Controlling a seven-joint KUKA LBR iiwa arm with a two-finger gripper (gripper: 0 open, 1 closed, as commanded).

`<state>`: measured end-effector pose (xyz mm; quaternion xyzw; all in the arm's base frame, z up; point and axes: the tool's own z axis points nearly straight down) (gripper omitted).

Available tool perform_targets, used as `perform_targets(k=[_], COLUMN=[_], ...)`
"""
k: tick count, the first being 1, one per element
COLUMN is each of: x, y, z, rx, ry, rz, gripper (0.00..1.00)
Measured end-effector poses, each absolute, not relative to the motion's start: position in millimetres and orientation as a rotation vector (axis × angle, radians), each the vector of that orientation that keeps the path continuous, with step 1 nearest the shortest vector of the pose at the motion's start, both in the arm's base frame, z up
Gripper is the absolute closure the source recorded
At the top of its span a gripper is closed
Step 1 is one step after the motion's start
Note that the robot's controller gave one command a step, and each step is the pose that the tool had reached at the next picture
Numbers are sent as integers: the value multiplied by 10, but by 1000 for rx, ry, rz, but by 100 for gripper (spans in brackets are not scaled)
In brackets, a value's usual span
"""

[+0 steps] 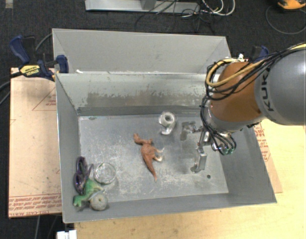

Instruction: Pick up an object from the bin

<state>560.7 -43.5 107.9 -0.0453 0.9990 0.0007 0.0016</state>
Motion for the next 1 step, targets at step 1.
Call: perform_targets(k=[1], x=[5599], y=[-251], z=[802], rx=[-512], ry=[3098], rz=[0], gripper=[0])
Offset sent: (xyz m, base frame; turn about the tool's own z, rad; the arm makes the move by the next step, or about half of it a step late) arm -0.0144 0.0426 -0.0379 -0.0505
